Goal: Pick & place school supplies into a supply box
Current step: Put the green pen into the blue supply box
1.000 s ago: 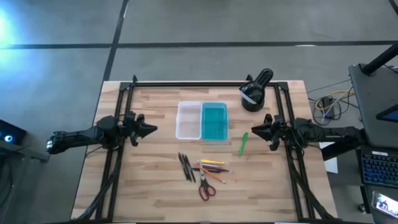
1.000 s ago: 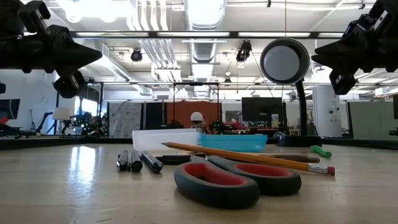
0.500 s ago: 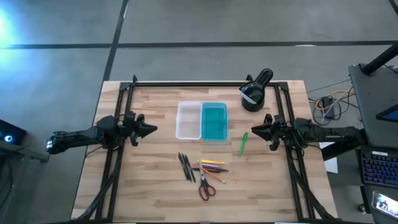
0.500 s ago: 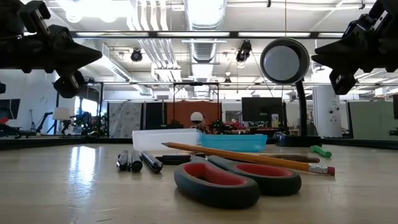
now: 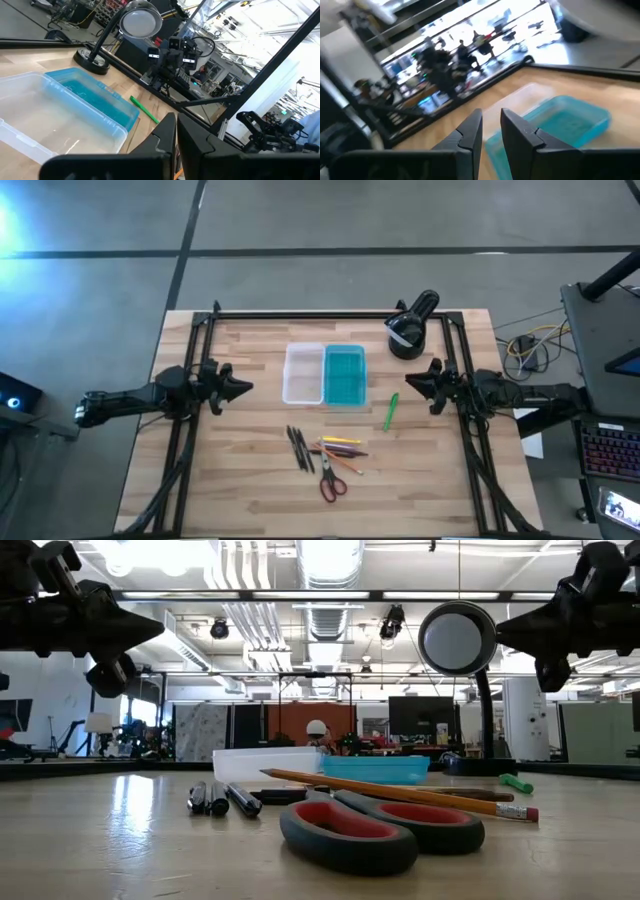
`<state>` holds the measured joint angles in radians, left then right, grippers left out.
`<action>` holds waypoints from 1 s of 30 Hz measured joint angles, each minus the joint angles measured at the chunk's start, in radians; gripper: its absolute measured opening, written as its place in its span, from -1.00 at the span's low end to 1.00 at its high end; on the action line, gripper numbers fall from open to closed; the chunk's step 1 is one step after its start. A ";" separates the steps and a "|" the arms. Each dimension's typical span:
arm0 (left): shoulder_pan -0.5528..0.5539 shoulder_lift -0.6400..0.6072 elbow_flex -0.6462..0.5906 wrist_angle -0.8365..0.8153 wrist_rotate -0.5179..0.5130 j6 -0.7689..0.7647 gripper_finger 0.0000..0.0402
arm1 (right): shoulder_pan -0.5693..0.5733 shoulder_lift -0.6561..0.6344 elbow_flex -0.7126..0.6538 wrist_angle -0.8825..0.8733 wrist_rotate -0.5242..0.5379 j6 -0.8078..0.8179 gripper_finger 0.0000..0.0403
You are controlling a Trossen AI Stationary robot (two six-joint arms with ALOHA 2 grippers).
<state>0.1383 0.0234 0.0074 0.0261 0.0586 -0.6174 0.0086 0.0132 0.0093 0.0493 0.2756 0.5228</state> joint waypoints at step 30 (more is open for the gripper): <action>0.001 0.001 0.000 0.145 -0.103 -0.487 -1.00 | 0.000 0.201 0.000 0.263 0.311 0.685 -0.68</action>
<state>0.1390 0.0244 0.0074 0.1710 -0.0448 -1.1049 0.0082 0.2138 0.0093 0.3123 0.5868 1.2076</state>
